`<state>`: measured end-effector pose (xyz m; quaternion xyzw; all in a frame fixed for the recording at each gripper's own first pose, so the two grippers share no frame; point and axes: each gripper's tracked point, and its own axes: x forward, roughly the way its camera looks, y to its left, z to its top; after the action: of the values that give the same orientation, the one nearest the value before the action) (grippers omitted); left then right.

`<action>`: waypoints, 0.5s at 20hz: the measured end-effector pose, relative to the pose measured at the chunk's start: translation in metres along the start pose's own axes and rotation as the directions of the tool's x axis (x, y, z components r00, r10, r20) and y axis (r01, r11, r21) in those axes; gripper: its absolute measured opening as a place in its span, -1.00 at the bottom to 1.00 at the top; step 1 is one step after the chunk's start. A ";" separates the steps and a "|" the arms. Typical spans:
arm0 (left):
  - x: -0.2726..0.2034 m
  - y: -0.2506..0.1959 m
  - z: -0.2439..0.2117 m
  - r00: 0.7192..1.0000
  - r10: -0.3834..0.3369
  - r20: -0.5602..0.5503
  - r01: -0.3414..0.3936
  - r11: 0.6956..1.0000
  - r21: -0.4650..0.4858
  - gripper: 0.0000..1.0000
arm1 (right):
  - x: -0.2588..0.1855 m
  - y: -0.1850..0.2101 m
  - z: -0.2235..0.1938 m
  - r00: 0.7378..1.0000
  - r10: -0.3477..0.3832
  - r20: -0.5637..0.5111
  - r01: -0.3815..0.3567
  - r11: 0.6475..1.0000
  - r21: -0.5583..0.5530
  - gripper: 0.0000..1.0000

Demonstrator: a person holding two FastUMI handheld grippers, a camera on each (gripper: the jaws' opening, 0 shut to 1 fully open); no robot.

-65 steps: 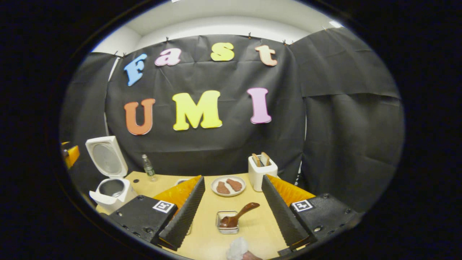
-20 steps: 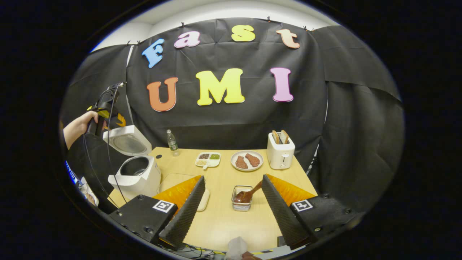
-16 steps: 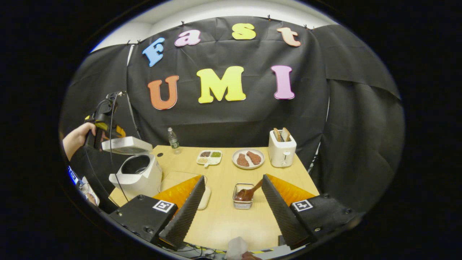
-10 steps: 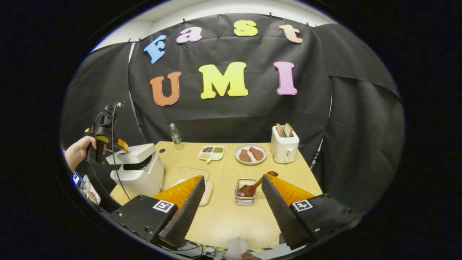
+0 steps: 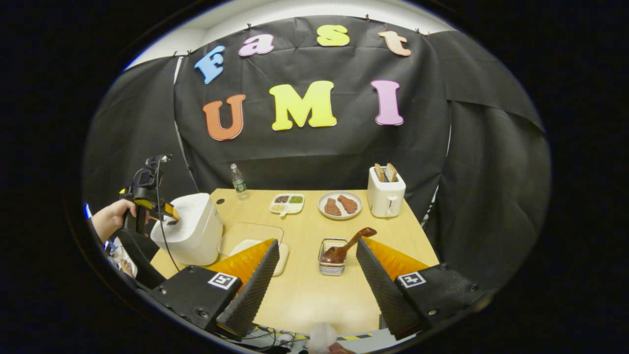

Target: Close the left gripper, press the button to open the rice cooker; take a wooden spoon from the chopstick holder with the right hand, scoop a spoonful of rice and pour it into the rice cooker, then put the wooden spoon back into the chopstick holder.

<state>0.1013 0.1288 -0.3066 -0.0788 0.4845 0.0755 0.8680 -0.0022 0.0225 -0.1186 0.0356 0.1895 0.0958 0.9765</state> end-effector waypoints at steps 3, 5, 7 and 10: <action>0.000 0.000 -0.005 1.000 -0.027 -0.003 0.027 0.999 -0.041 1.00 | 0.001 0.002 -0.001 1.000 0.003 -0.008 -0.003 1.000 0.005 1.00; 0.002 -0.002 -0.004 0.999 -0.029 0.040 0.029 1.000 0.001 0.98 | 0.002 0.002 -0.003 1.000 0.003 -0.011 -0.003 1.000 0.006 1.00; 0.001 -0.003 -0.001 0.998 -0.028 0.050 0.027 1.000 0.016 1.00 | 0.004 0.006 -0.005 1.000 0.010 -0.021 -0.009 1.000 0.009 1.00; 0.001 -0.001 0.000 0.998 -0.037 0.043 0.038 0.999 -0.004 0.99 | 0.005 0.008 0.000 1.000 0.011 -0.012 -0.011 1.000 0.001 1.00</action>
<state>0.1022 0.1277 -0.3076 -0.0885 0.4640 0.0622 0.8792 0.0011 0.0314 -0.1194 0.0363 0.1950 0.1014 0.9749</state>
